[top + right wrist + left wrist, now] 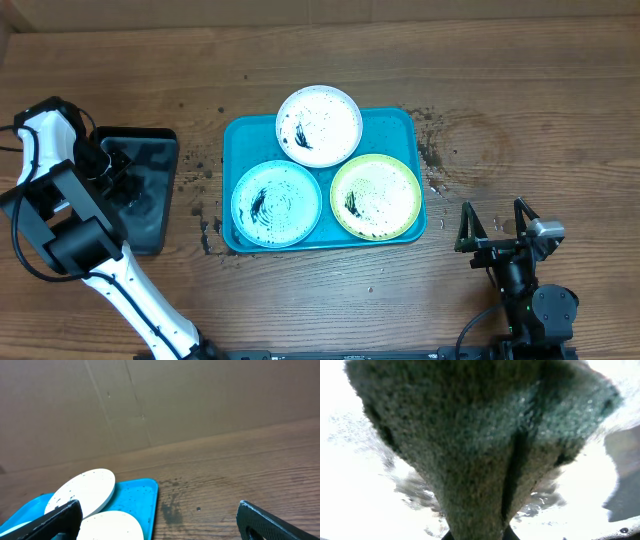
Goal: Clean dirty plates on tray and stack at the side
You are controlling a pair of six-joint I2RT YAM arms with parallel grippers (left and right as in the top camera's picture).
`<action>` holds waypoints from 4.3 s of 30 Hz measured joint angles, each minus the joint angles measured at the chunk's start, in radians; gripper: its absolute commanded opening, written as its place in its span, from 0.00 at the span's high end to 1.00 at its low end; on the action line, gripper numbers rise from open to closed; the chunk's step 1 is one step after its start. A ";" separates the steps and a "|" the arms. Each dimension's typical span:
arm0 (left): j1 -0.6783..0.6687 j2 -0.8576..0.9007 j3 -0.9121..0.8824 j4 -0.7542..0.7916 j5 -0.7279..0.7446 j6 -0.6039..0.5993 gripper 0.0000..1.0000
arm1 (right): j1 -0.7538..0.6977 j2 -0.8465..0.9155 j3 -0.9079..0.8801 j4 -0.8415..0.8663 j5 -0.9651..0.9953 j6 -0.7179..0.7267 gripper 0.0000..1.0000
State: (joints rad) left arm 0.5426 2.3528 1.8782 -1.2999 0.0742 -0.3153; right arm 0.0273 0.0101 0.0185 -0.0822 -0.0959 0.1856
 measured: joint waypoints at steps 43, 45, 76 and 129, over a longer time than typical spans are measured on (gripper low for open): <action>-0.006 -0.008 0.013 0.248 -0.098 0.034 0.53 | 0.000 0.000 0.000 0.000 0.000 0.000 0.00; -0.006 -0.007 0.013 0.219 -0.101 0.034 0.00 | 0.000 0.000 0.000 0.000 0.000 0.000 0.00; -0.005 -0.007 0.013 0.030 -0.036 0.034 0.20 | 0.000 0.000 0.000 0.000 0.000 0.000 0.00; -0.005 -0.009 0.014 0.232 -0.021 0.033 0.07 | 0.000 0.000 0.000 0.000 0.000 0.000 0.00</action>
State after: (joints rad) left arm 0.5381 2.3436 1.8923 -1.0679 0.0528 -0.2821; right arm 0.0269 0.0101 0.0185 -0.0822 -0.0959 0.1856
